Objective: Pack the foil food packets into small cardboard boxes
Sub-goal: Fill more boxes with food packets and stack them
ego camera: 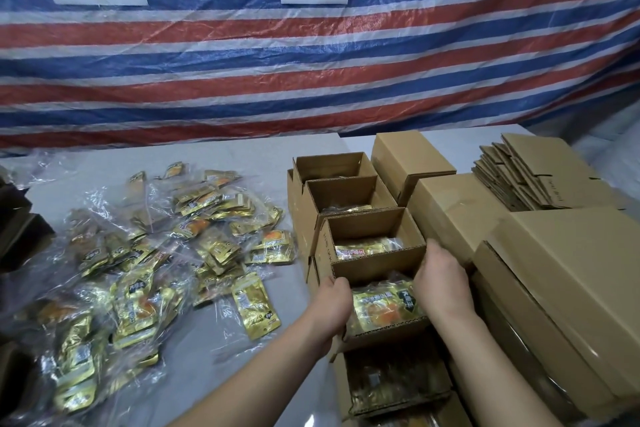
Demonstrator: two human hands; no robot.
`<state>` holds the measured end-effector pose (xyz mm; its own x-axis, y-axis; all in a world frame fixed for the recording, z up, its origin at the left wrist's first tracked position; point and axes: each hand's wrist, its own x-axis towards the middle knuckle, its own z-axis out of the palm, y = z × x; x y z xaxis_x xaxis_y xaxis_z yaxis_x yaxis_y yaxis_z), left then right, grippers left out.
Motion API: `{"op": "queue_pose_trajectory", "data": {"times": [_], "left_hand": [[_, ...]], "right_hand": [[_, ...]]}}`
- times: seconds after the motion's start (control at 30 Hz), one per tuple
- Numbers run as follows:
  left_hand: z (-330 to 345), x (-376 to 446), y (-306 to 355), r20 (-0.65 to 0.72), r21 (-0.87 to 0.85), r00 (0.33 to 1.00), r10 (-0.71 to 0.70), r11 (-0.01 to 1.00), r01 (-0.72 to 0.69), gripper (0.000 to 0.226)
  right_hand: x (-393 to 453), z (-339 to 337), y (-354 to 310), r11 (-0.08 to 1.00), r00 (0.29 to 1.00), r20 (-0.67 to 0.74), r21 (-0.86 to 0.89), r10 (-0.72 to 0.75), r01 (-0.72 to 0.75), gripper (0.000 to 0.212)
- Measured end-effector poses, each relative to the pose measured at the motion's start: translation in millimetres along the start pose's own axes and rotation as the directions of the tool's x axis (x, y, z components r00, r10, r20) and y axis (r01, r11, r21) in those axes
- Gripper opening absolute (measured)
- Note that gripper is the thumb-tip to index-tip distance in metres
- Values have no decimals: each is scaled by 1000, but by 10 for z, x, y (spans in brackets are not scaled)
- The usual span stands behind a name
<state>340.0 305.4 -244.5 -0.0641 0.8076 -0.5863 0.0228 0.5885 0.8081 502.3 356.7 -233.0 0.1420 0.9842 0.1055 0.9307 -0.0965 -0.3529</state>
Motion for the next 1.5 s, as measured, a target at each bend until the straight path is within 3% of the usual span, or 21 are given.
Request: {"op": "queue_pose_trajectory", "data": {"times": [0.47, 0.6, 0.77, 1.07, 1.3, 1.5], "left_hand": [[41, 143, 51, 23, 50, 999, -47, 998, 46, 52], [16, 159, 29, 46, 24, 999, -24, 999, 22, 51], [-75, 172, 1, 81, -19, 997, 6, 1000, -4, 65], [-224, 90, -60, 132, -119, 989, 64, 992, -49, 76], [-421, 74, -121, 99, -98, 994, 49, 994, -39, 74], [-985, -17, -104, -30, -48, 995, 98, 994, -99, 53]], "right_hand": [[119, 86, 37, 1000, 1000, 1, -24, -8, 8, 41], [119, 128, 38, 1000, 1000, 20, -2, -9, 9, 48], [172, 143, 43, 1000, 999, 49, 17, -16, 15, 52], [92, 172, 24, 998, 999, -1, -21, -54, 54, 49], [79, 60, -181, 991, 991, -43, 38, -126, 127, 45], [7, 40, -741, 944, 962, -105, 190, -254, 270, 32]]}}
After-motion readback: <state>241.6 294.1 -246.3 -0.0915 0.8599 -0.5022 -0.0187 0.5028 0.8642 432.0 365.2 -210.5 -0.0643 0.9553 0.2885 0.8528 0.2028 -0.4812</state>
